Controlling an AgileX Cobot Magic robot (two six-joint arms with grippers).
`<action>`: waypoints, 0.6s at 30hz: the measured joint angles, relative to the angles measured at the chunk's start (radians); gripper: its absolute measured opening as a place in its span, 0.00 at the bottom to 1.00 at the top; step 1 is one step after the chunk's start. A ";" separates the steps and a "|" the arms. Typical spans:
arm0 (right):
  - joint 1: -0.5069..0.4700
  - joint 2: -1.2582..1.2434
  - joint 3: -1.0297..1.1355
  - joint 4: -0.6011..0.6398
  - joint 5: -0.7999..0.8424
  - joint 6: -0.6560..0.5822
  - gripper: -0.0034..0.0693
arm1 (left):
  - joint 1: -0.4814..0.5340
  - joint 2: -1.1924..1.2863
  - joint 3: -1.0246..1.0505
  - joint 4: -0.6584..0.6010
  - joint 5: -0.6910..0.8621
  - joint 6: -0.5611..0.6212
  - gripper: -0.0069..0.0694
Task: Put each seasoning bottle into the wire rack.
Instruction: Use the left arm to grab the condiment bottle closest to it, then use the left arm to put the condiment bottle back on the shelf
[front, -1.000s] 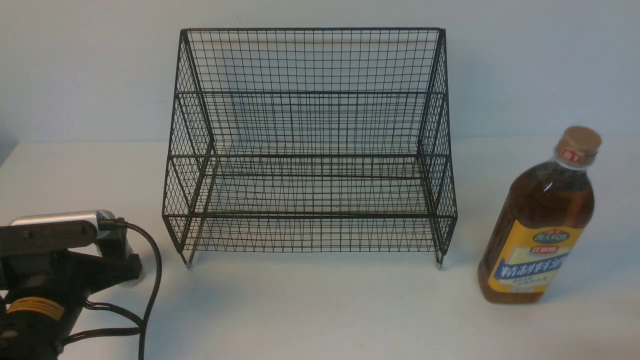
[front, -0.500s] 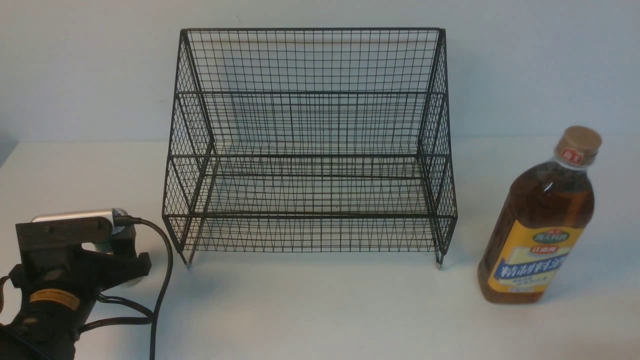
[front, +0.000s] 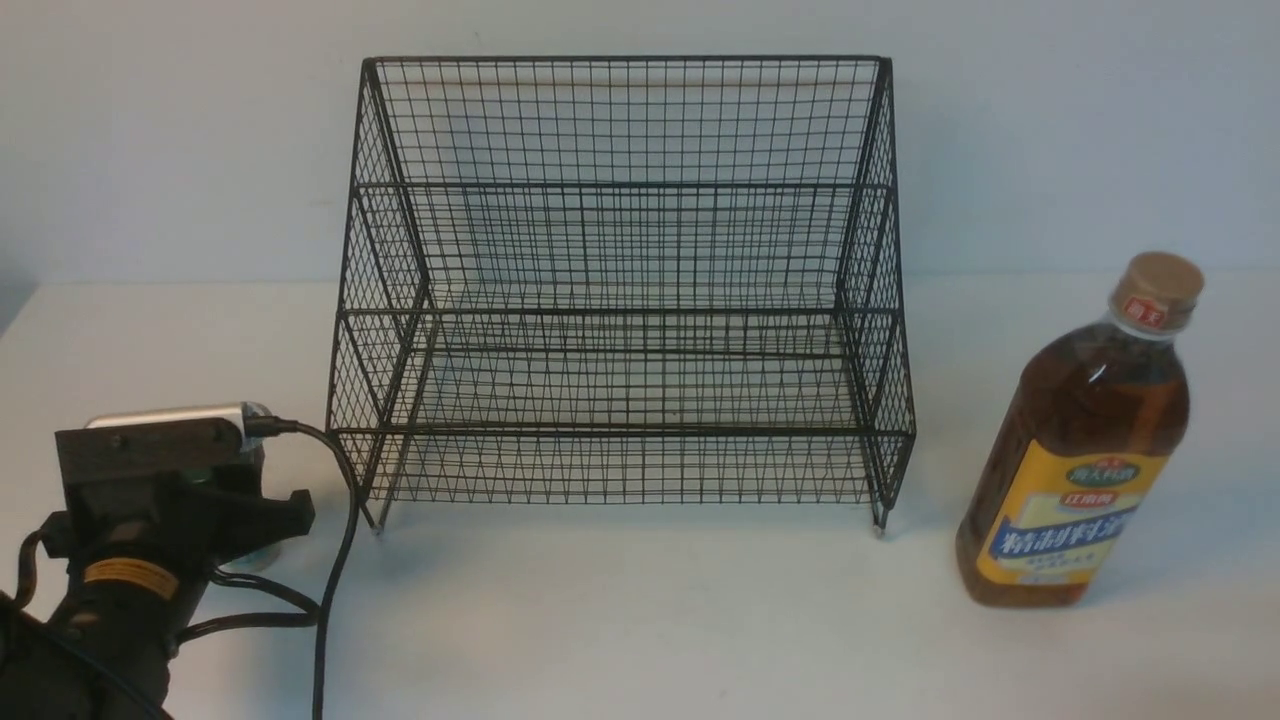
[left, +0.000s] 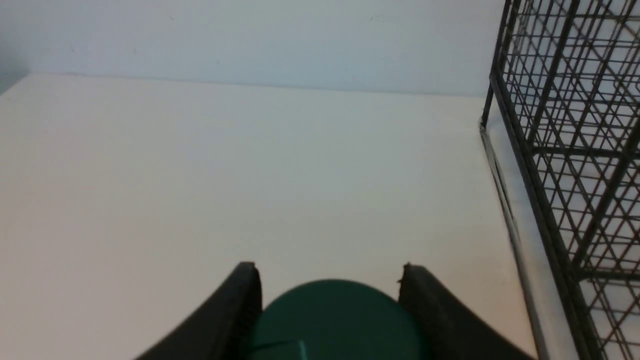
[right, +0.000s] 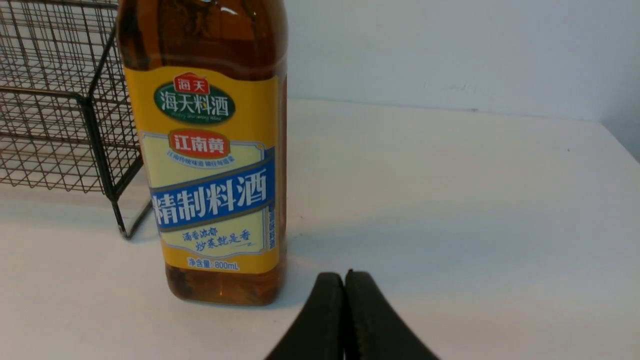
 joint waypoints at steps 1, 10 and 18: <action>0.000 0.000 0.000 0.000 0.000 0.000 0.03 | 0.000 -0.004 0.010 0.000 -0.006 0.001 0.51; 0.000 0.000 0.000 0.000 0.000 0.000 0.03 | 0.000 -0.218 0.123 -0.023 0.014 0.004 0.51; 0.000 0.000 0.000 0.000 0.000 0.000 0.03 | 0.000 -0.551 0.127 0.021 0.247 0.014 0.51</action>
